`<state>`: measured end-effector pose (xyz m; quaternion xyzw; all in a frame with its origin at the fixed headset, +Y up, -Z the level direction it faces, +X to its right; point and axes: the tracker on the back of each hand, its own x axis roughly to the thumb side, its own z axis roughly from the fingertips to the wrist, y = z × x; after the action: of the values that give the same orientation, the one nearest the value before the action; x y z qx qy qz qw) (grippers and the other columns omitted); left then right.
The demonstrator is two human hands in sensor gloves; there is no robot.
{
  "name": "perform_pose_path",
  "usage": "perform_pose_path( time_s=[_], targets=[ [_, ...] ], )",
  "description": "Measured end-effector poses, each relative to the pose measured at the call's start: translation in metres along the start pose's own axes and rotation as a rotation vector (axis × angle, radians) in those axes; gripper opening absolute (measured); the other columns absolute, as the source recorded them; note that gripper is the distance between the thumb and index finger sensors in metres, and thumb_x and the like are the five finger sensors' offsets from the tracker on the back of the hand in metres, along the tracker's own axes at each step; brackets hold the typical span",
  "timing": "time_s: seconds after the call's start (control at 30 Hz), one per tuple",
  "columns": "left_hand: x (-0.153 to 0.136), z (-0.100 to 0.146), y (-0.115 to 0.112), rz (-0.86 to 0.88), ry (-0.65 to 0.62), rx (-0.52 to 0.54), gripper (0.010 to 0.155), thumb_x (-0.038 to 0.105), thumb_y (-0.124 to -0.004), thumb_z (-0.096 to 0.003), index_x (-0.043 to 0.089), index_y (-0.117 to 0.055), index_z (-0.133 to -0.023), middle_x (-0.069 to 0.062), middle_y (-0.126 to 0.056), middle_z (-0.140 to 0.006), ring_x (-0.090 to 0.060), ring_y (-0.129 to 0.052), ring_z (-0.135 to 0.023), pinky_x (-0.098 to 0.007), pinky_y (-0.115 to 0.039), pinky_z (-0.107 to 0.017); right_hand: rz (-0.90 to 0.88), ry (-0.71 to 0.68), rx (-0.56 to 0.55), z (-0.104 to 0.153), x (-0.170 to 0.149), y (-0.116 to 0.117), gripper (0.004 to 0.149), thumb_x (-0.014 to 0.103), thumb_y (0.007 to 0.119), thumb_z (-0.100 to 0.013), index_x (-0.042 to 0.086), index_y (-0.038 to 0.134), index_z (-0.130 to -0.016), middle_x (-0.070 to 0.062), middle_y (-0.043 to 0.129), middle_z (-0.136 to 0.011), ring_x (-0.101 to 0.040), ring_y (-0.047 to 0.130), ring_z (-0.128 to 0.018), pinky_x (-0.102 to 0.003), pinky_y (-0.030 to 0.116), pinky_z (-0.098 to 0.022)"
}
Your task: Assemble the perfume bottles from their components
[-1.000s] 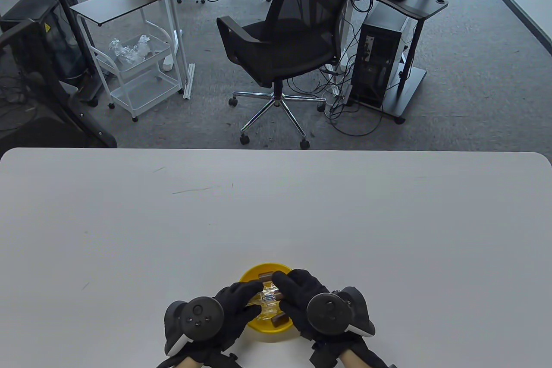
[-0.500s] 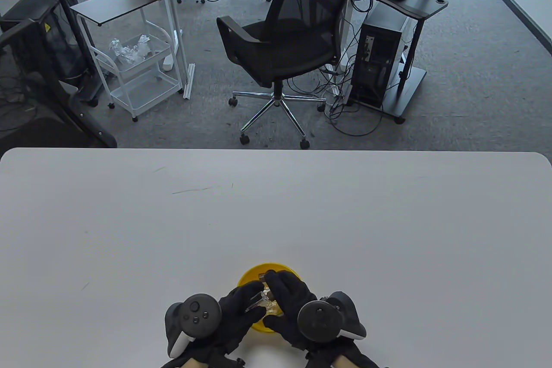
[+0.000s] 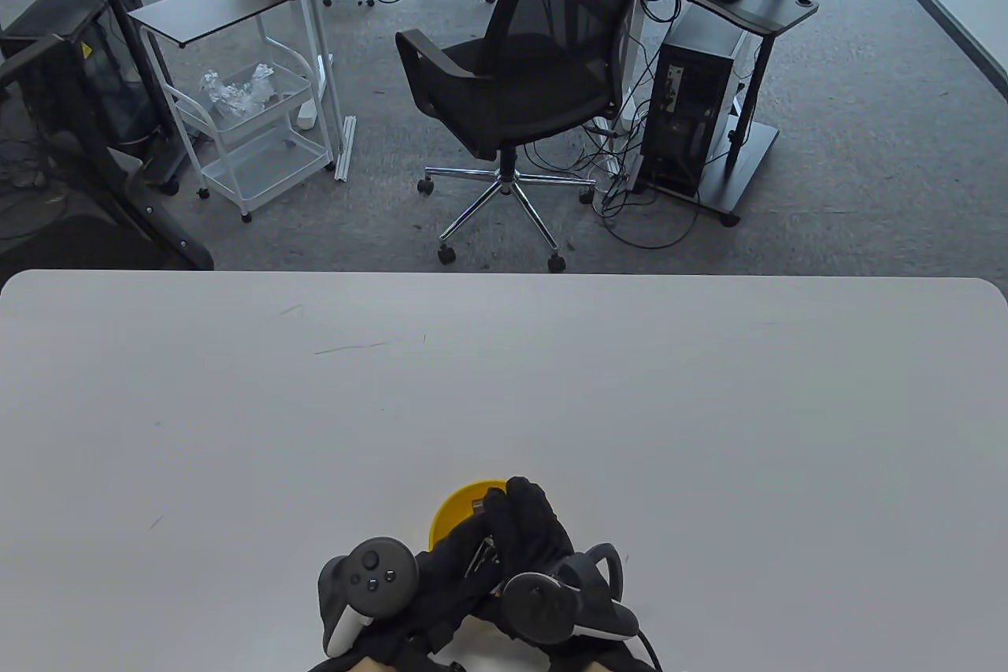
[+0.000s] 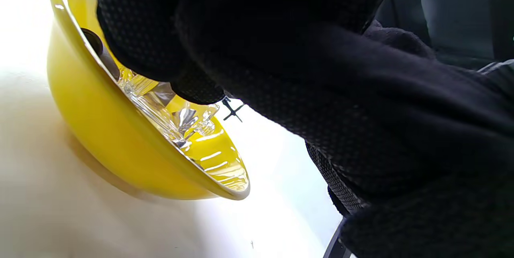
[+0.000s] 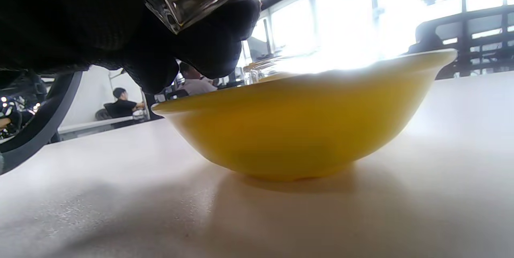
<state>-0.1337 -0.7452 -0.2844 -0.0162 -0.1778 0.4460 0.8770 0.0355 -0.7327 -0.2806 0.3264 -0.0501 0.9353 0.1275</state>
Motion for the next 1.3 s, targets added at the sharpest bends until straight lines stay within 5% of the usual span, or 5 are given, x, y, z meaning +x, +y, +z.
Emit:
perform_pose_path(
  time_s=[0.27,0.77,0.93,1.07,1.3],
  targets=[
    [0.001,-0.001,-0.002,-0.01,-0.017,-0.024,0.063,0.042,-0.08,-0.0498,0.019,-0.062,-0.106,-0.007,-0.087,-0.091,-0.027,-0.099,-0.074,-0.037,-0.088,-0.049,0.041,-0.019,-0.072,0.003,-0.003,-0.003,0.099,0.057,0.077,-0.054,0.0,0.02,-0.112,-0.037,0.027,-0.108,-0.061,0.05,-0.088,-0.061,0.052,-0.067],
    [0.007,-0.001,0.001,0.025,-0.024,-0.029,0.064,0.043,-0.083,-0.0476,0.018,-0.066,-0.104,-0.006,-0.092,-0.085,-0.024,-0.103,-0.065,-0.035,-0.089,-0.044,0.125,-0.123,-0.134,0.008,0.004,-0.017,0.097,0.053,0.084,-0.052,-0.005,0.032,-0.11,-0.037,0.037,-0.104,-0.059,0.061,-0.08,-0.059,0.057,-0.062],
    [0.006,-0.001,0.004,0.027,-0.001,-0.022,0.063,0.042,-0.084,-0.0477,0.019,-0.066,-0.104,-0.007,-0.091,-0.085,-0.024,-0.103,-0.063,-0.035,-0.089,-0.043,0.146,-0.097,-0.11,0.006,0.003,-0.015,0.098,0.057,0.078,-0.053,-0.003,0.028,-0.111,-0.034,0.035,-0.107,-0.058,0.059,-0.086,-0.059,0.058,-0.065],
    [0.003,-0.001,0.01,0.012,0.019,0.004,0.062,0.039,-0.083,-0.0488,0.02,-0.065,-0.105,-0.008,-0.089,-0.088,-0.027,-0.101,-0.067,-0.037,-0.088,-0.046,0.027,-0.099,-0.047,0.007,-0.003,-0.022,0.102,0.054,0.075,-0.055,-0.003,0.01,-0.109,-0.035,0.012,-0.111,-0.06,0.038,-0.099,-0.064,0.048,-0.071],
    [-0.013,-0.004,0.029,0.043,0.111,0.045,0.065,0.032,-0.086,-0.0488,0.019,-0.061,-0.107,-0.009,-0.083,-0.094,-0.03,-0.097,-0.075,-0.039,-0.086,-0.051,-0.102,0.069,-0.071,0.013,-0.043,-0.039,0.095,0.051,0.073,-0.058,-0.003,0.015,-0.11,-0.035,0.018,-0.112,-0.061,0.041,-0.098,-0.066,0.048,-0.069]
  ],
)
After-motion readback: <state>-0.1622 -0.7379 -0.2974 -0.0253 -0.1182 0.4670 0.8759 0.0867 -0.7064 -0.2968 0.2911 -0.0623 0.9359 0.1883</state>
